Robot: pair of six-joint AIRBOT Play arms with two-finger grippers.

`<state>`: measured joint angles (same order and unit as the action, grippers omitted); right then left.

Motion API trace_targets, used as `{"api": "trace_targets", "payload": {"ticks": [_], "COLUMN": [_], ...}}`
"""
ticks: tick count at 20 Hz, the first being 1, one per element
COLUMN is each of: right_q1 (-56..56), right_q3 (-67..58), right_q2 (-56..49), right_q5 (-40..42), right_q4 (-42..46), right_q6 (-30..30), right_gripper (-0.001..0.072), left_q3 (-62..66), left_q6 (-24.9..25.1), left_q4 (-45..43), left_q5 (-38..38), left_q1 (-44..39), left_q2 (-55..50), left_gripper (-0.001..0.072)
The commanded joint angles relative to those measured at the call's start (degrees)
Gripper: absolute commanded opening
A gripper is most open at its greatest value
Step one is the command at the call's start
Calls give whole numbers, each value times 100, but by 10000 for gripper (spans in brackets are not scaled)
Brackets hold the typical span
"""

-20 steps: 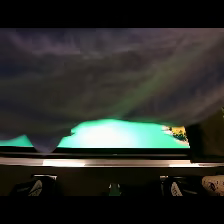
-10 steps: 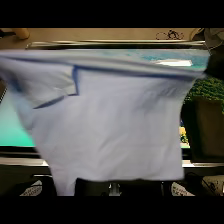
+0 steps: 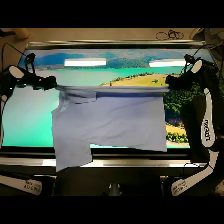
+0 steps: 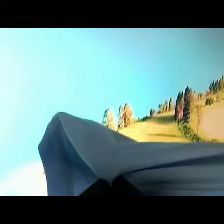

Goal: Fold the shirts.

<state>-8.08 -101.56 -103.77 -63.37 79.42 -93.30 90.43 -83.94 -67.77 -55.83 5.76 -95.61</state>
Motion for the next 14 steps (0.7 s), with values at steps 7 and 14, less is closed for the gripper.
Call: {"api": "trace_targets", "payload": {"ticks": [7, 14], "right_q1": [-22, -35], "right_q3": [-286, -240], "right_q2": [-428, -278], "right_q5": [1405, -1600], "right_q4": [-627, -37], "right_q6": [-199, 293], "right_gripper": [26, 27], "left_q3": [1073, 1080], "left_q6": [122, 59], "left_q4": [197, -793], "left_q5": [658, -2085], "left_q1": [-118, -107], "left_q2": [-1196, -848], "left_gripper": [38, 39]}}
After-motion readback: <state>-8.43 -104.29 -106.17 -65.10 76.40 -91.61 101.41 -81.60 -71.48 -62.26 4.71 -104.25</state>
